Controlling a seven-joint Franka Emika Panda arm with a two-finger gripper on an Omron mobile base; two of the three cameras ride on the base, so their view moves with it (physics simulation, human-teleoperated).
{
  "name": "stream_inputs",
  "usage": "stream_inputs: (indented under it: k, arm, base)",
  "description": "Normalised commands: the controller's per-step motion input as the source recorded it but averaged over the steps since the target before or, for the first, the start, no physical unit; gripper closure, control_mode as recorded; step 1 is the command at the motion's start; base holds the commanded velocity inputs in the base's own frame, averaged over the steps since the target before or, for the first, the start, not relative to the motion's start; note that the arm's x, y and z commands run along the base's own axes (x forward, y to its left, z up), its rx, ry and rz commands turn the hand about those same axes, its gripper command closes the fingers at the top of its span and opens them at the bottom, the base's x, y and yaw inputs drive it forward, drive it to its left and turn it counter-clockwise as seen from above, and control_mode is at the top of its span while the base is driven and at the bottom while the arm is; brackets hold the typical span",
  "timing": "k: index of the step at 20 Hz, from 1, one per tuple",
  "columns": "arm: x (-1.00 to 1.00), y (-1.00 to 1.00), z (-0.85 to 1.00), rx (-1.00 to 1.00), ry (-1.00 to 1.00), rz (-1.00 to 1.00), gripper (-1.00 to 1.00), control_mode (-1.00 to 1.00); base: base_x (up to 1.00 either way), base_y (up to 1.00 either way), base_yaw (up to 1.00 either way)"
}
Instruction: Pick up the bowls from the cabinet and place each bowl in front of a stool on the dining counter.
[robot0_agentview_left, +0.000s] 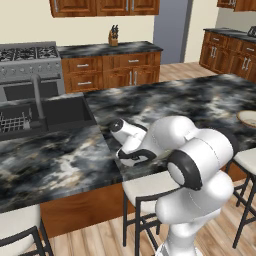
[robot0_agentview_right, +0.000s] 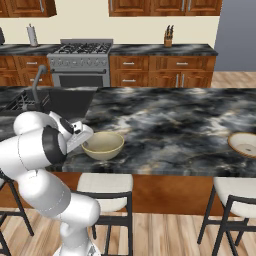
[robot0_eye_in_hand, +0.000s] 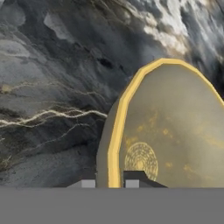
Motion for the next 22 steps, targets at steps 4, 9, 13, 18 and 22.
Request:
stream_inputs:
  k: [4,9,13,18,22]
  arm:
    - [0.01,0.0,-0.06,0.05,-0.02,0.0,1.0,-1.0]
    - [0.0,0.0,-0.03,0.05,0.0,0.0,1.0,-1.0]
    - [0.0,0.0,-0.03,0.03,0.0,0.0,-1.0,-1.0]
    - [0.0,0.0,0.0,0.0,0.0,0.0,-1.0,-1.0]
    - [0.0,0.0,0.03,0.0,0.0,0.0,-1.0,-1.0]
  base:
    - [0.0,0.0,0.0]
    - [0.0,0.0,0.0]
    - [0.0,0.0,0.0]
    - [0.0,0.0,0.0]
    - [0.0,0.0,0.0]
